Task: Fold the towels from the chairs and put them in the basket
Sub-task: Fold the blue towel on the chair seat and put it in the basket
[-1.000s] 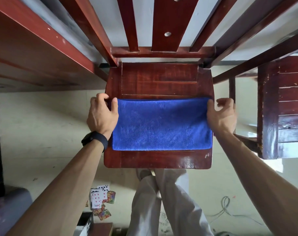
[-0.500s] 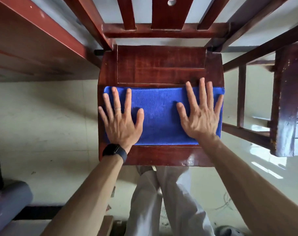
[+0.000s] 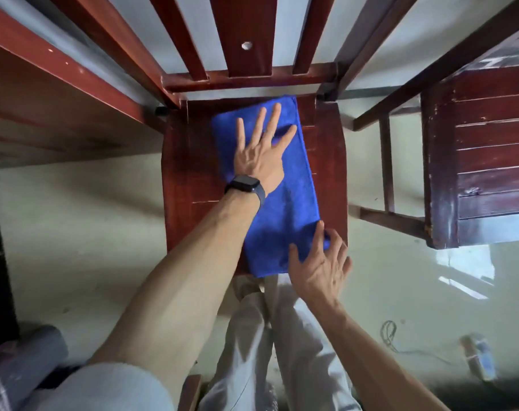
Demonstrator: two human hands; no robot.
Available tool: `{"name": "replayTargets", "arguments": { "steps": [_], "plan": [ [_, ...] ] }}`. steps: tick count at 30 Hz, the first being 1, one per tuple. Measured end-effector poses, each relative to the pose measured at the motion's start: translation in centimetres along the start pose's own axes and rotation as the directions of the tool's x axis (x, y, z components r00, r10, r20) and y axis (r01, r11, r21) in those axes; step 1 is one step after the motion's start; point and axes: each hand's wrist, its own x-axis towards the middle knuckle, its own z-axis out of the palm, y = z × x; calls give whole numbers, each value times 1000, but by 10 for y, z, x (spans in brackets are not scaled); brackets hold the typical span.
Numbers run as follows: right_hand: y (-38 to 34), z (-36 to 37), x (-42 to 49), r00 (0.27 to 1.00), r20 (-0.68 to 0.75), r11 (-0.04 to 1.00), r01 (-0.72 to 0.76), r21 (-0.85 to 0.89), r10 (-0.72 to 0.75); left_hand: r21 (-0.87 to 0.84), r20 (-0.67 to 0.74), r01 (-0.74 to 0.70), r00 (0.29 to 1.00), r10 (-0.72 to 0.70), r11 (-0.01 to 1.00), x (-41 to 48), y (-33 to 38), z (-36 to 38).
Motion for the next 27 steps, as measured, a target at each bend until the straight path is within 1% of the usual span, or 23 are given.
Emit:
{"name": "replayTargets", "arguments": {
  "steps": [2, 3, 4, 5, 6, 7, 8, 9, 10, 11, 12, 15, 18, 19, 20, 22, 23, 25, 26, 27],
  "plan": [
    [2, -5, -2, 996, 78, 993, -58, 101, 50, -93, -28, 87, 996, -90, 992, -21, 16, 3],
    [4, -8, -1, 992, 105, 980, -92, 175, 75, -168, -60, 157, 984, -169, 973, -39, 21, 5],
    [6, -11, 1, 987, 128, 957, -128, 260, 98, -261, -88, 245, 957, -276, 934, -61, 26, 8],
    [10, -12, 4, 979, 159, 925, -172, 338, 124, -361, -87, 346, 912, -401, 866, -86, 30, 13],
    [13, -15, 7, 970, 190, 888, -217, 407, 150, -456, -51, 450, 848, -528, 768, -112, 35, 18],
    [15, -17, 12, 956, 230, 844, -271, 462, 181, -529, 43, 560, 768, -639, 638, -135, 39, 22],
    [18, -20, 17, 938, 280, 806, -325, 494, 207, -565, 176, 664, 677, -715, 490, -155, 43, 26],
    [19, -24, 21, 914, 339, 781, -375, 500, 222, -565, 304, 743, 591, -748, 358, -171, 46, 29],
    [21, -26, 24, 890, 400, 775, -409, 482, 221, -554, 394, 788, 531, -750, 267, -184, 48, 34],
    [25, -27, 27, 874, 442, 791, -413, 452, 203, -543, 451, 811, 502, -738, 220, -194, 48, 37],
    [29, -27, 30, 868, 461, 820, -394, 416, 183, -533, 479, 822, 488, -729, 200, -200, 49, 40],
    [38, -30, 30, 885, 441, 882, -318, 347, 145, -540, 522, 829, 466, -715, 146, -204, 47, 42],
    [42, -35, 22, 883, 444, 896, -313, 313, 153, -601, 576, 796, 494, -651, 72, -205, 38, 42],
    [44, -36, 18, 877, 455, 891, -325, 318, 157, -625, 606, 780, 507, -612, 29, -208, 34, 40],
    [45, -37, 13, 868, 469, 874, -348, 339, 164, -641, 649, 767, 514, -561, -39, -214, 29, 38],
    [46, -41, -2, 846, 502, 815, -413, 406, 179, -633, 742, 746, 510, -435, -205, -229, 22, 25],
    [45, -45, -12, 836, 516, 779, -445, 441, 185, -624, 765, 737, 506, -399, -262, -237, 19, 17],
    [46, -53, -33, 829, 520, 716, -490, 496, 207, -625, 770, 719, 501, -395, -305, -251, 12, -1],
    [46, -58, -45, 826, 520, 699, -503, 508, 217, -624, 770, 718, 497, -401, -308, -258, 9, -10],
    [47, -63, -56, 822, 525, 691, -512, 510, 221, -624, 767, 726, 499, -404, -288, -264, 7, -19]
  ]
}}
